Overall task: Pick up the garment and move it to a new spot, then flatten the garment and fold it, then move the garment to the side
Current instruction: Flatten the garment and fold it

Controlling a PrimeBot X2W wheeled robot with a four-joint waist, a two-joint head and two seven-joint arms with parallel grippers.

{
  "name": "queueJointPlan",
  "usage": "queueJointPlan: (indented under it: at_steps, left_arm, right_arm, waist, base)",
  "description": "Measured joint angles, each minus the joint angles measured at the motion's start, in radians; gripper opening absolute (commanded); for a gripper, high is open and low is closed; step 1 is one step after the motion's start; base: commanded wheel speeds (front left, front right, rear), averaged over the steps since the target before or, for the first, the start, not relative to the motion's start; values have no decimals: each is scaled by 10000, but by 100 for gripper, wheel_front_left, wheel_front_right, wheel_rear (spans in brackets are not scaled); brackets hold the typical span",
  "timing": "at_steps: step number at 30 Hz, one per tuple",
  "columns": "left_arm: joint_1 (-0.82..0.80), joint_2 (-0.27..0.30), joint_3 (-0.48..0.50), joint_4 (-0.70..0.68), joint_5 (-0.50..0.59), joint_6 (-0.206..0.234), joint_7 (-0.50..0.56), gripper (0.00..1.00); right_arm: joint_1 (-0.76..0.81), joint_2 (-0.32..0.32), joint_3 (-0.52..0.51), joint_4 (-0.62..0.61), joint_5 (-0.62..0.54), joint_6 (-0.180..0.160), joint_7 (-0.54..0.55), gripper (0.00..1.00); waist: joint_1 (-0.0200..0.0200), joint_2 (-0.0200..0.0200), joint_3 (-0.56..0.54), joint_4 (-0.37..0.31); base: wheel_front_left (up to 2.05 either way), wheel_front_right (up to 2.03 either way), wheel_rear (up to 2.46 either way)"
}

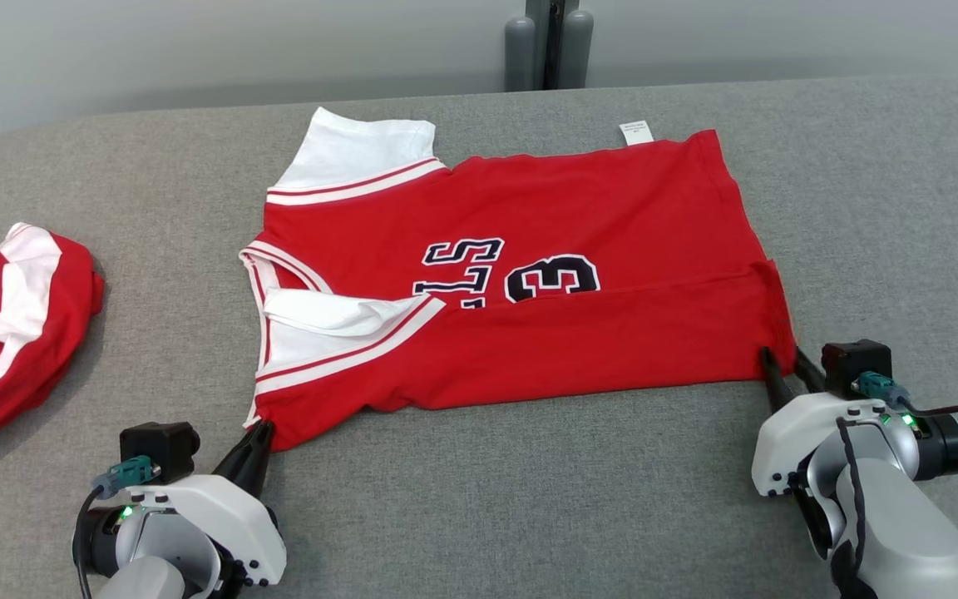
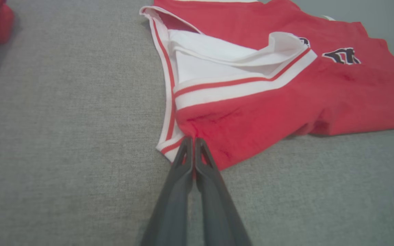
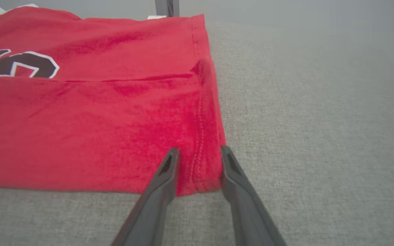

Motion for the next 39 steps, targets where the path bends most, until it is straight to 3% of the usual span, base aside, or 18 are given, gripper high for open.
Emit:
queueJointPlan:
  at_steps: [7,15,29,34,39]
  left_arm:
    - [73,36,-36,-207,-17,-48,-142,0]
    - [904,353,-63,-1156,-119,-15,-140,0]
    - [3067,1509,40,-4282,-309,1110,855,0]
    - [3556,1764,-4,-4805,-431,1329,1172,0]
    - [3725,1820,10,-4752,-514,1336,1189,0]
  right_arm:
    - [96,-249,190,33,322,0,-4,0]
    - [1343,-742,558,-1363,1135,2,-27,0]
    - [3354,-2230,2048,-3505,2968,2,351,0]
    - [4153,-2846,2117,-4326,3072,2,915,0]
    - [4778,-3024,1837,-5273,3072,4,1578,0]
  waist:
    - [0,0,-96,74]
    - [0,0,-320,37]
    - [0,0,-610,44]
    - [0,0,-657,204]
    - [0,0,-581,233]
  base:
    - [0,0,0]
    - [0,0,0]
    - [0,0,0]
    - [0,0,0]
    - [0,0,0]
